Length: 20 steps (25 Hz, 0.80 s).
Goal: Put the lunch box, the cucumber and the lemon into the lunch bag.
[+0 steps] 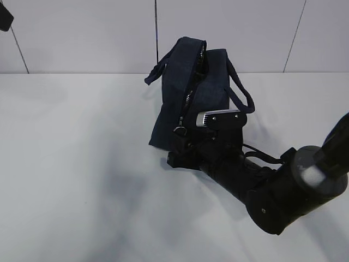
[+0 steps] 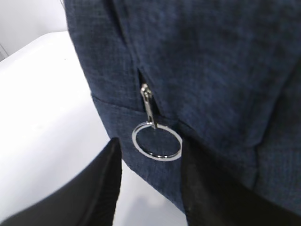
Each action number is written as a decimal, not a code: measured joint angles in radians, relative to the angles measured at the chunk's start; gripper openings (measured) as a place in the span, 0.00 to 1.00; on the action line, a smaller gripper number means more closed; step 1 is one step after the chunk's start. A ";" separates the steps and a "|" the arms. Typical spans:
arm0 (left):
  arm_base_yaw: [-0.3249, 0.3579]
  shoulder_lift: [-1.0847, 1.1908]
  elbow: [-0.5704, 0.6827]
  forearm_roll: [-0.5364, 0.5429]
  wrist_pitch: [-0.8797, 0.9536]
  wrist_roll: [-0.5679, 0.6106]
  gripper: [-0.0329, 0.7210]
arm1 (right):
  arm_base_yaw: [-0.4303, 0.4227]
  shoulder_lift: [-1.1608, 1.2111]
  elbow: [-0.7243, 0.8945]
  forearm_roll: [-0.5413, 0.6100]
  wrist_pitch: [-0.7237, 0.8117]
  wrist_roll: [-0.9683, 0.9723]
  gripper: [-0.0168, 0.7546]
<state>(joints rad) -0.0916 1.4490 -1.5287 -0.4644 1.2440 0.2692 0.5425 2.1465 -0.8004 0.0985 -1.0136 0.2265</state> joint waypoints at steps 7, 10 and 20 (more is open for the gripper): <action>0.000 0.000 0.000 0.000 0.000 0.000 0.36 | 0.000 0.000 -0.004 0.033 0.014 -0.010 0.45; 0.000 0.000 0.000 0.000 0.000 0.000 0.36 | 0.000 0.000 -0.004 0.036 0.020 -0.015 0.45; 0.000 0.000 0.000 0.000 0.000 0.000 0.36 | 0.000 0.000 -0.012 0.041 0.055 -0.015 0.45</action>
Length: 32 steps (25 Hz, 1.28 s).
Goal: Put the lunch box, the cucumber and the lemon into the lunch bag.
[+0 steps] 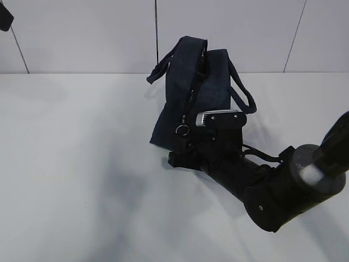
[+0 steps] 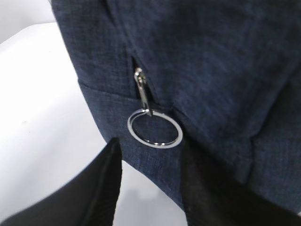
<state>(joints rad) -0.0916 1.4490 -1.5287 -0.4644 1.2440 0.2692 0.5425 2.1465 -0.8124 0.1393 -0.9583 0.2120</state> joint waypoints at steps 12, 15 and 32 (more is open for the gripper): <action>0.000 0.000 0.000 0.000 0.000 0.000 0.36 | 0.000 0.000 0.000 0.019 -0.041 0.000 0.45; 0.000 0.000 0.000 0.000 0.000 0.000 0.36 | 0.000 0.000 0.000 0.019 -0.049 0.000 0.45; 0.000 0.000 0.000 -0.004 0.000 0.000 0.36 | 0.000 0.055 -0.004 0.027 -0.168 -0.045 0.48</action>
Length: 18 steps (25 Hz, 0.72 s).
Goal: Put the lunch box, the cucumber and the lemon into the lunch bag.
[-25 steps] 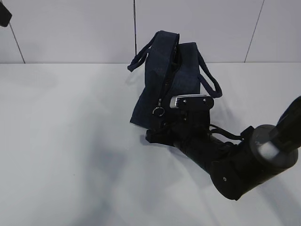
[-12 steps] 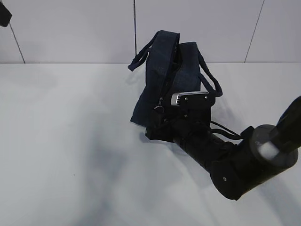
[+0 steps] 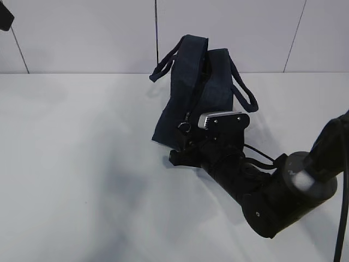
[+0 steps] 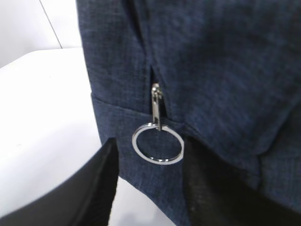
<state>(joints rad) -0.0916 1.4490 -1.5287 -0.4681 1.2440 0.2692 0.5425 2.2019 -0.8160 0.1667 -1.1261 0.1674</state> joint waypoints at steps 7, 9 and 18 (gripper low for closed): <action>0.000 0.000 0.000 0.000 0.000 0.000 0.36 | 0.000 0.000 0.000 0.000 0.008 0.000 0.65; 0.000 0.000 0.000 0.000 0.000 0.000 0.36 | 0.000 0.000 -0.007 0.000 0.010 0.000 0.66; 0.000 0.000 0.000 0.000 0.000 0.000 0.36 | 0.000 0.028 -0.051 0.017 0.013 0.000 0.65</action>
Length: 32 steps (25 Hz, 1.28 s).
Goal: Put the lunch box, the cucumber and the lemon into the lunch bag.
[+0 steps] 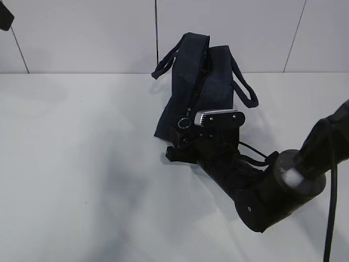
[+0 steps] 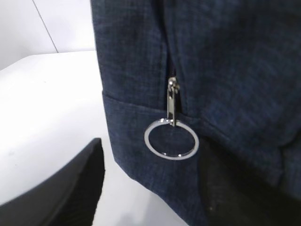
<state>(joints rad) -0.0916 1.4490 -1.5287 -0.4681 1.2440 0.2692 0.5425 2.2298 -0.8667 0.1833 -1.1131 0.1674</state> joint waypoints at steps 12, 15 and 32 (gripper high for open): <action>0.000 0.000 0.000 0.000 0.000 0.003 0.36 | 0.000 0.017 -0.014 0.009 -0.018 0.000 0.40; 0.000 0.000 0.000 0.000 0.000 0.006 0.36 | 0.000 0.018 -0.014 0.012 -0.021 0.003 0.33; 0.000 0.000 0.000 -0.003 0.000 0.006 0.36 | 0.000 -0.131 0.161 -0.075 -0.006 0.046 0.04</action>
<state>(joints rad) -0.0916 1.4490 -1.5287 -0.4716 1.2440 0.2756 0.5425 2.0991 -0.7059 0.1083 -1.1190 0.2133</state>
